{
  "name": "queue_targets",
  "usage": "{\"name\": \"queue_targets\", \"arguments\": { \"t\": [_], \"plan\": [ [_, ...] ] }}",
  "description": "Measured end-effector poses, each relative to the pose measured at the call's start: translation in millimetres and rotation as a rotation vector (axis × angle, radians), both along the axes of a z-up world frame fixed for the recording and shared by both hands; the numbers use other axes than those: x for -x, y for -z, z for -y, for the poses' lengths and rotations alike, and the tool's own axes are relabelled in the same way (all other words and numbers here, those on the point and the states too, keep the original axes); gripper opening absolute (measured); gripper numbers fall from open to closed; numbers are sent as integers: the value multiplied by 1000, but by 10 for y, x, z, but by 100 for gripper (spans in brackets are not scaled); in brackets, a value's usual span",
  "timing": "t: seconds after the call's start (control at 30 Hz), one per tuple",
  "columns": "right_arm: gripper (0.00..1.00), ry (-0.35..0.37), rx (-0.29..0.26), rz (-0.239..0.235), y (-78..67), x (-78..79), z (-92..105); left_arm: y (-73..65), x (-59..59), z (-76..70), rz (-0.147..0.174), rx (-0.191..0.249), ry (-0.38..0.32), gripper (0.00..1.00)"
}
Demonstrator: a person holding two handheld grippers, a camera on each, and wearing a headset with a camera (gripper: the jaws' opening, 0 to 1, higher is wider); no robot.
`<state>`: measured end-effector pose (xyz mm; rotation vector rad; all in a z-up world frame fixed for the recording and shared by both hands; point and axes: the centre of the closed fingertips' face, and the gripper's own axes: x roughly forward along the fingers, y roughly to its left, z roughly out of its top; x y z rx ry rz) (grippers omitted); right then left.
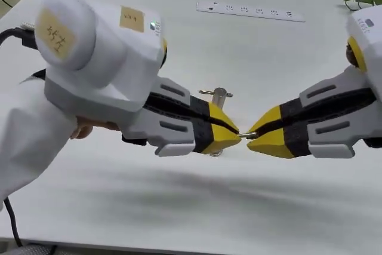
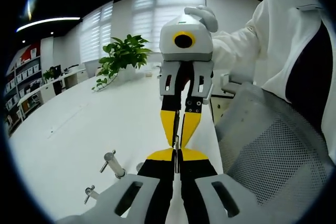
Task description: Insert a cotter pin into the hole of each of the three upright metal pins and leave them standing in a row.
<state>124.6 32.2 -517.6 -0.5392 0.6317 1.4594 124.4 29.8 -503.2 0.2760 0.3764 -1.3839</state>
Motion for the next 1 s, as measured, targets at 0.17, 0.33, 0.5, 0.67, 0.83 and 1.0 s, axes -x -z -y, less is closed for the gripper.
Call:
{"name": "queue_targets", "arguments": {
  "t": [0.17,0.33,0.5,0.67,0.83,1.0],
  "plan": [
    [0,-24,20,12,8,14,14,23,14,12,-1,-9,17,0],
    [0,-38,31,21,14,26,35,40,15,33,-16,-11,18,0],
    [0,-12,16,26,0,-8,44,30,-16,37,12,-7,26,0],
    [0,37,15,58,2,-141,92,119,-216,-29,46,-51,-34,20],
    [0,79,39,81,68,-281,167,258,-373,-94,54,-113,-83,30],
    [0,109,82,104,191,-375,223,359,-462,-106,39,-145,-105,25]
  ]
}}
